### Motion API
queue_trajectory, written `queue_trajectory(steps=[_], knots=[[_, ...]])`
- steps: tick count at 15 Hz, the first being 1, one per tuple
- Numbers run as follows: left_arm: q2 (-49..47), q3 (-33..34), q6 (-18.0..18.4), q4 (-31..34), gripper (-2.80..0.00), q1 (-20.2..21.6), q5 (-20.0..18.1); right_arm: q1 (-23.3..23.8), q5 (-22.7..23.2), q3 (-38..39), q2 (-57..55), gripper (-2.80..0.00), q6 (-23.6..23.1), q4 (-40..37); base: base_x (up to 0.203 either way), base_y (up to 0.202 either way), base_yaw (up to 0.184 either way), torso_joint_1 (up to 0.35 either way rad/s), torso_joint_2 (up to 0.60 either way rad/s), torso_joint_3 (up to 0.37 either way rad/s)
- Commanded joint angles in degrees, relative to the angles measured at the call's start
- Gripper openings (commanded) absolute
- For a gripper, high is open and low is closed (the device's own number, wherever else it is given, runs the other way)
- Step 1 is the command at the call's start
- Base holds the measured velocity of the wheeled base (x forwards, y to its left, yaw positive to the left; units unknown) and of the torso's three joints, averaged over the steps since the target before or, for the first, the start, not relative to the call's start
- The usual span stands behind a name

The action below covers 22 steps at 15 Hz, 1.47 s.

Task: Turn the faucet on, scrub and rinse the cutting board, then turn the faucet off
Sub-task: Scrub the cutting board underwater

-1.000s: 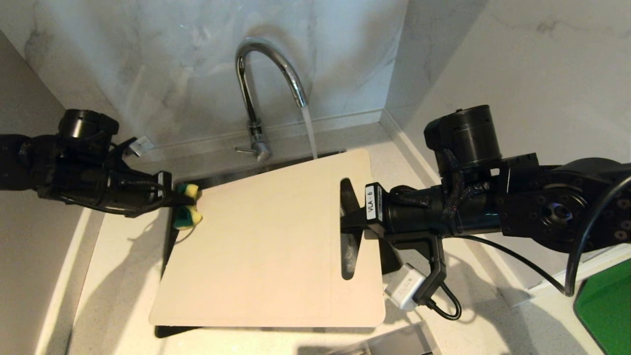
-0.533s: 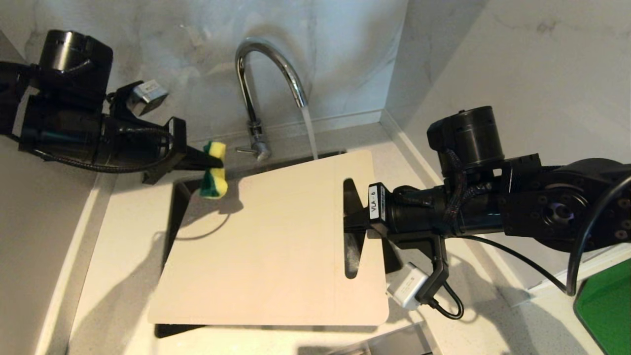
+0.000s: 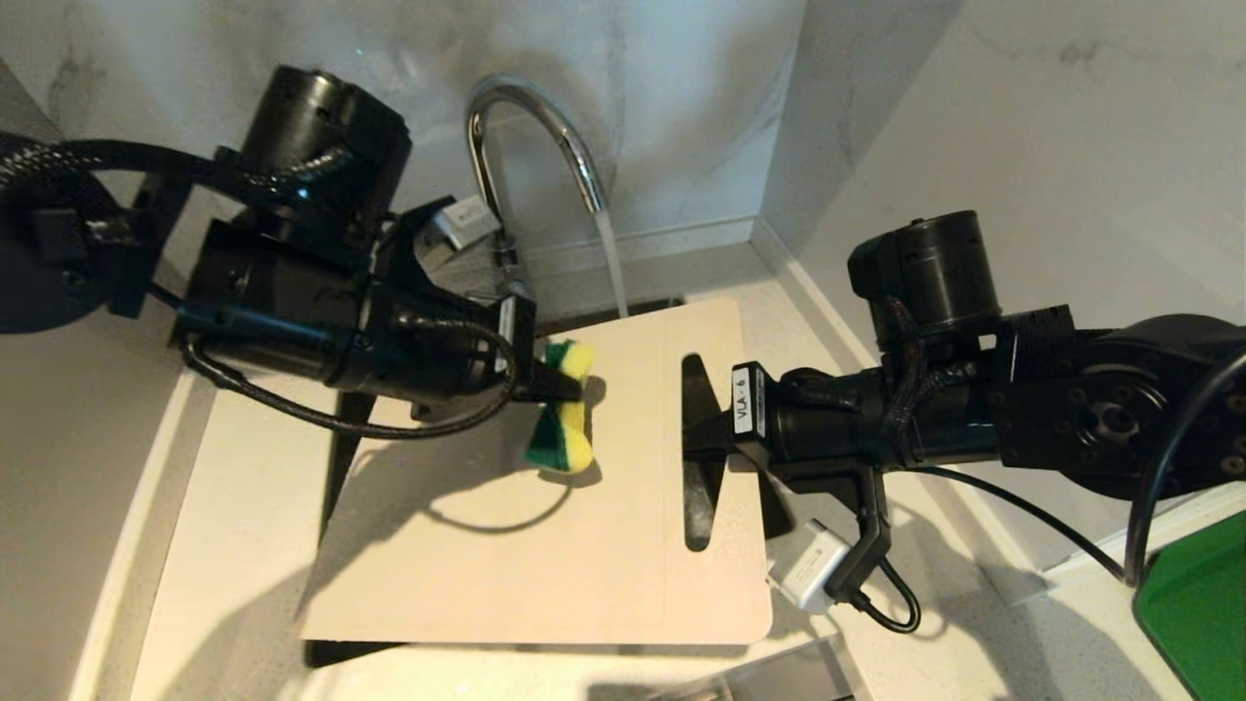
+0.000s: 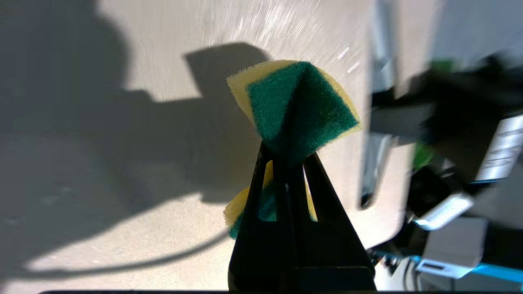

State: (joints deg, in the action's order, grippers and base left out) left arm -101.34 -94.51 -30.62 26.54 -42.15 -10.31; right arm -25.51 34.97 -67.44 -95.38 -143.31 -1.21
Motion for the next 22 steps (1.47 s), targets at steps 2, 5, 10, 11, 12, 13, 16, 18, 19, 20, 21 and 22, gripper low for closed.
queue_trajectory(steps=[2,5,10,11,12,13,16,18,19,20,21,22], knots=[[-1.49,4.64,-0.58,0.01,-2.80,0.45,-0.36,0.11,0.18,0.51,0.55,-2.80,-0.19,0.06,0.000,0.000,0.000,0.000,0.00,0.000],[-0.75,10.36,-0.73,-4.28,-2.80,3.80,-0.59,0.11,0.18,1.70,0.90,-2.80,0.57,1.55,0.000,0.000,0.000,0.000,0.00,0.000],[2.39,21.21,0.27,-9.83,-2.80,10.87,-0.95,0.11,0.18,1.86,0.81,-2.80,0.88,2.70,0.000,0.000,0.000,0.000,0.00,0.000],[2.85,22.88,1.05,-10.34,-2.80,12.62,-1.69,0.11,0.18,1.79,0.81,-2.80,0.87,2.70,0.000,0.000,0.000,0.000,0.00,0.000],[3.38,24.77,2.08,-11.11,-2.80,14.78,-2.57,0.11,0.18,1.79,0.81,-2.80,0.87,2.70,0.000,0.000,0.000,0.000,0.00,0.000],[3.59,26.26,3.14,-12.02,-2.80,16.75,-3.04,0.11,0.18,1.83,0.81,-2.80,0.93,2.70,0.000,0.000,0.000,0.000,0.00,0.000],[3.90,31.28,5.92,-14.88,-2.80,22.31,-3.42,0.11,0.18,1.79,0.98,-2.80,0.93,2.70,0.000,0.000,0.000,0.000,0.00,0.000],[3.91,35.14,7.84,-18.40,-2.80,25.67,-3.57,0.11,0.18,1.79,1.07,-2.80,0.93,2.70,0.000,0.000,0.000,0.000,0.00,0.000],[3.92,36.51,9.03,-19.84,-2.80,27.38,-5.00,0.11,0.18,1.79,1.07,-2.80,0.93,2.70,0.000,0.000,0.000,0.000,0.00,0.000],[4.04,37.18,10.17,-20.30,-2.80,29.22,-7.04,0.11,0.18,1.71,0.98,-2.80,1.19,2.71,0.000,0.000,0.000,0.000,0.00,0.000],[4.11,37.39,10.98,-20.25,-2.80,30.80,-8.04,0.11,0.18,1.88,1.07,-2.80,1.72,2.79,0.000,0.000,0.000,0.000,0.00,0.000],[4.13,37.41,11.69,-20.32,-2.80,32.77,-8.44,0.11,0.18,1.88,1.07,-2.80,1.81,2.96,0.000,0.000,0.000,0.000,0.00,0.000]])
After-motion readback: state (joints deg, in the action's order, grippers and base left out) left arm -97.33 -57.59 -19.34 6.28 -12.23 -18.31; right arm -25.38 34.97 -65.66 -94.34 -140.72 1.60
